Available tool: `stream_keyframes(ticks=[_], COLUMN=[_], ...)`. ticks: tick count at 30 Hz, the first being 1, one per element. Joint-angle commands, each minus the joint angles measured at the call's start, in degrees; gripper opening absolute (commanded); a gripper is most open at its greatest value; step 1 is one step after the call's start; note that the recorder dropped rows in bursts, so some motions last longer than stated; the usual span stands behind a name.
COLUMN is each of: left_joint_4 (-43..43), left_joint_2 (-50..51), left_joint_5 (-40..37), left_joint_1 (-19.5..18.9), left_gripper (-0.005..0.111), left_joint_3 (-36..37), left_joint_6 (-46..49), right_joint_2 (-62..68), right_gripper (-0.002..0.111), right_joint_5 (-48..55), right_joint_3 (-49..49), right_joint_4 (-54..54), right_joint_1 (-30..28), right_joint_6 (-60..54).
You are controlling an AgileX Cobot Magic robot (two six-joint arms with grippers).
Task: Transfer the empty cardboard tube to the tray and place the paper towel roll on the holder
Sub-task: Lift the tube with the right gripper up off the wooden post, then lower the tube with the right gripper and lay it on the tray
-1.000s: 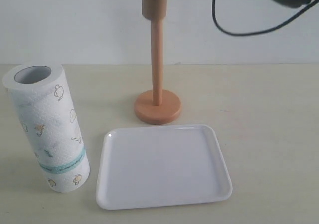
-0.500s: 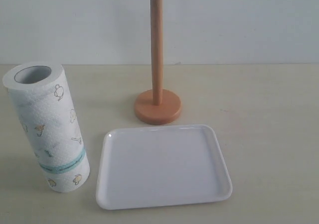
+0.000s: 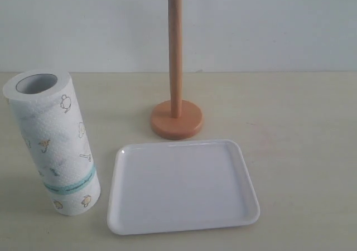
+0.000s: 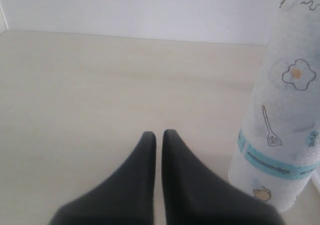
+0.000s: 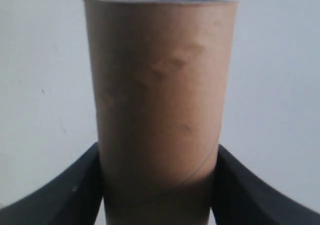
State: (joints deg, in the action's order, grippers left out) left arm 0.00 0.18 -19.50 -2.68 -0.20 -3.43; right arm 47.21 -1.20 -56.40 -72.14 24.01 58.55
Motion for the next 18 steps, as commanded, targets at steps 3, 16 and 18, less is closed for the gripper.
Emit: stream_keyframes(ticks=[3,16,18], left_joint_4=[-0.61,-0.61,-0.61], left_joint_2=[-0.18,-0.18,-0.18], left_joint_5=[0.17,0.17,0.17], left_joint_1=[-0.13,-0.13,-0.13], left_gripper=[0.004,0.004,0.004], left_joint_3=[0.2,0.2,0.2], left_joint_6=[0.05,0.05,0.05], right_joint_2=[1.95,29.45,31.41], right_gripper=[0.0,0.0,0.0], right_joint_5=[6.41,0.06,7.01], right_joint_3=[14.8,10.95,9.71], right_joint_4=[4.52,-19.05,-19.2], right_joint_1=[-0.02,11.72,16.41], right_joint_6=[2.58,10.08,9.24])
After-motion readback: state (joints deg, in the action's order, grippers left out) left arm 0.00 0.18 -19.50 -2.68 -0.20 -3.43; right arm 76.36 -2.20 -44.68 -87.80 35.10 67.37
